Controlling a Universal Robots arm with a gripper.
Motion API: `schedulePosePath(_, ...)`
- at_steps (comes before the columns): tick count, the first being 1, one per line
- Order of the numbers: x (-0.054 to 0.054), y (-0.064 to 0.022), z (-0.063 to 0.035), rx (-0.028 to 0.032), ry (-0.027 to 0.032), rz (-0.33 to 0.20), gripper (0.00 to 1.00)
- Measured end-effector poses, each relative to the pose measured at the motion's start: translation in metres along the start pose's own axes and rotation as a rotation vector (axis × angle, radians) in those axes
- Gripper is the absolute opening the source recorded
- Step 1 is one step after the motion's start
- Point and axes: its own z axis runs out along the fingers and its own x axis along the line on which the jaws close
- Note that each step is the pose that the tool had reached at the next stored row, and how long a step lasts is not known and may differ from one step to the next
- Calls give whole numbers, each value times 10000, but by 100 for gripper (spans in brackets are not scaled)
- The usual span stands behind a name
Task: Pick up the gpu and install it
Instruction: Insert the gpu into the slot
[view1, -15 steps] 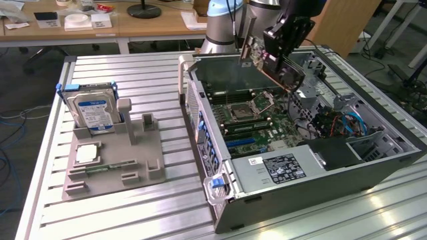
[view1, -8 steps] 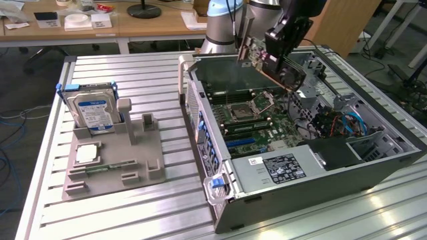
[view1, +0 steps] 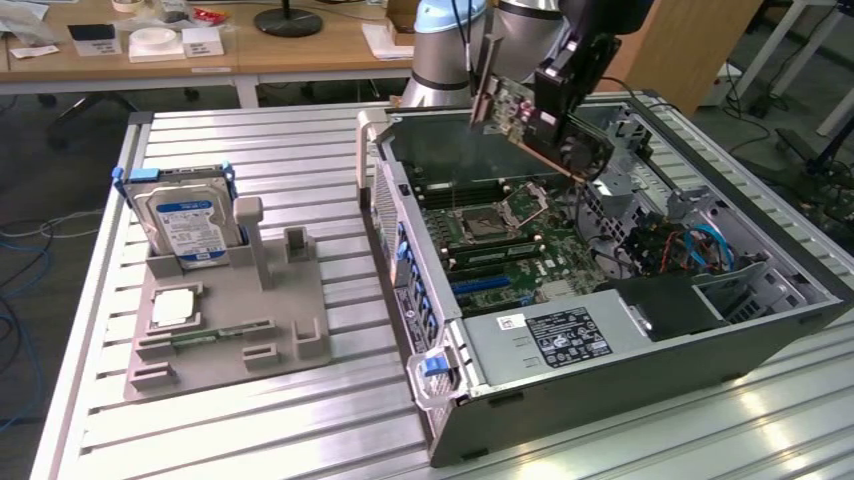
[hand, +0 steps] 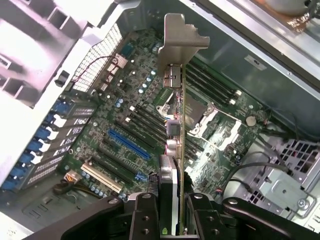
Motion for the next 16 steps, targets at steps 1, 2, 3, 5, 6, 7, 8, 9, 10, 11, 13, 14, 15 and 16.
schedulePosePath(1,0,0,0,-1,5,-132,27)
schedulePosePath(2,0,0,1,-3,10,-245,27)
schedulePosePath(3,0,0,1,-4,14,-366,27)
schedulePosePath(5,0,0,2,-7,25,-641,27)
schedulePosePath(6,0,0,2,-10,30,-783,27)
schedulePosePath(7,0,0,2,-11,37,-924,27)
schedulePosePath(8,0,0,2,-12,43,-1063,27)
schedulePosePath(9,0,0,2,-14,48,-1203,27)
schedulePosePath(10,0,0,3,-15,53,-1342,27)
schedulePosePath(11,0,0,3,-17,59,-1491,27)
schedulePosePath(13,0,0,4,-20,70,-1770,27)
schedulePosePath(14,0,0,4,-22,75,-1909,27)
schedulePosePath(15,0,-1,4,-24,81,-2050,27)
schedulePosePath(16,0,-1,4,-25,86,-2188,27)
